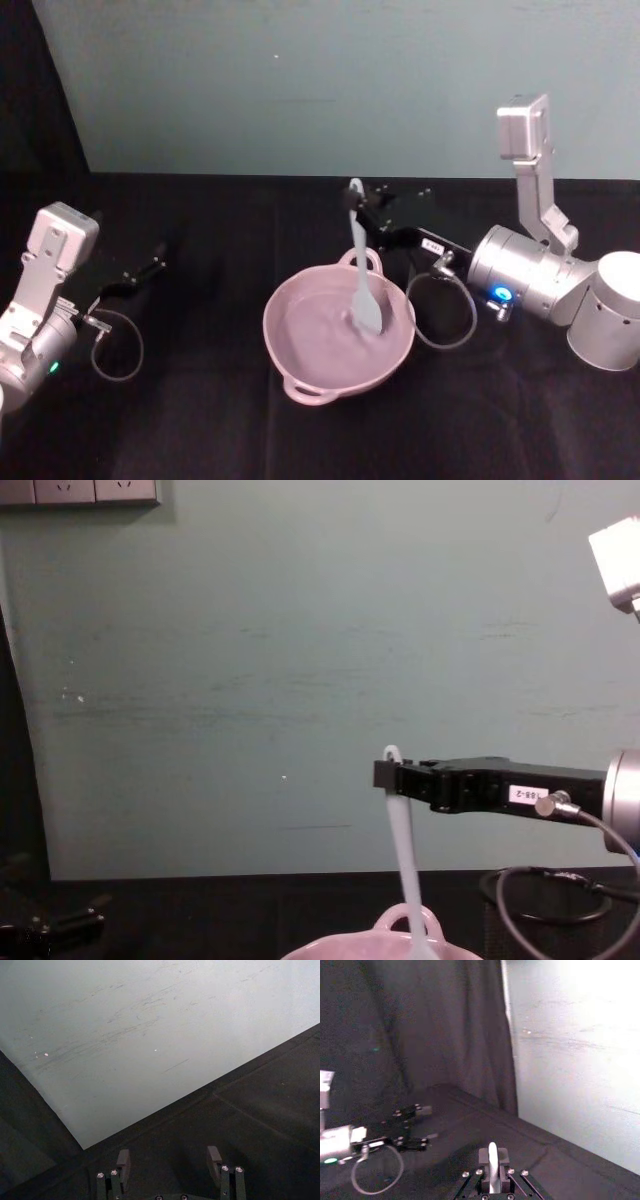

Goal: Use the one hand to pick up the spoon and stir the clear water in the bowl.

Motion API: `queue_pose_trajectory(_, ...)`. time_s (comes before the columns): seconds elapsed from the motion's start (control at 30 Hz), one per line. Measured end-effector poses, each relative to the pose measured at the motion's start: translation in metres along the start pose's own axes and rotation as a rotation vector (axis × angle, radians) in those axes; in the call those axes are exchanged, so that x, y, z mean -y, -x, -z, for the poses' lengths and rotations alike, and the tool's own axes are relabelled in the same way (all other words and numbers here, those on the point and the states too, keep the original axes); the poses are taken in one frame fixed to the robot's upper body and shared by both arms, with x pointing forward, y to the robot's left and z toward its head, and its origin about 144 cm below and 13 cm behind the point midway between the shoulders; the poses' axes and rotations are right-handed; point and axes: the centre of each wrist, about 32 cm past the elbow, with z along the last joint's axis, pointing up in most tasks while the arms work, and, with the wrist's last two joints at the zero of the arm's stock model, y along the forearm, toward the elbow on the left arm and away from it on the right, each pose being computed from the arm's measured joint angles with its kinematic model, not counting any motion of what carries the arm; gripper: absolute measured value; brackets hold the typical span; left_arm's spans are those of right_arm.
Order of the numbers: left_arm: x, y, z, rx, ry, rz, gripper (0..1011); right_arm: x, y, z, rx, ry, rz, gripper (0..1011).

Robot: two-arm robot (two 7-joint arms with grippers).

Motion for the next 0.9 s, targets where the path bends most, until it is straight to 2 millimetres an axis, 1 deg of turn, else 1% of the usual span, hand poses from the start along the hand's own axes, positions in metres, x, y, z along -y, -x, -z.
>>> queue_pose_trajectory(0.1, 0.0, 0.0, 0.0, 0.0, 0.0, 0.0, 1005, -0.002, 0.008, -0.001, 0.007, 0.003, -0.029, 112)
queue_pose_trajectory(0.2, 0.0, 0.0, 0.0, 0.0, 0.0, 0.0, 1005, -0.008, 0.021, -0.001, 0.011, 0.003, -0.078, 112)
queue_pose_trajectory(0.4, 0.0, 0.0, 0.0, 0.0, 0.0, 0.0, 1005, -0.019, 0.034, -0.001, 0.008, -0.004, -0.129, 112)
queue_pose_trajectory(0.63, 0.0, 0.0, 0.0, 0.0, 0.0, 0.0, 1005, -0.028, 0.035, 0.001, -0.007, -0.007, -0.14, 112)
queue_pose_trajectory(0.77, 0.0, 0.0, 0.0, 0.0, 0.0, 0.0, 1005, -0.034, 0.032, 0.002, -0.019, -0.014, -0.138, 112)
queue_pose_trajectory(0.9, 0.0, 0.0, 0.0, 0.0, 0.0, 0.0, 1005, -0.041, 0.025, 0.004, -0.033, -0.024, -0.118, 112)
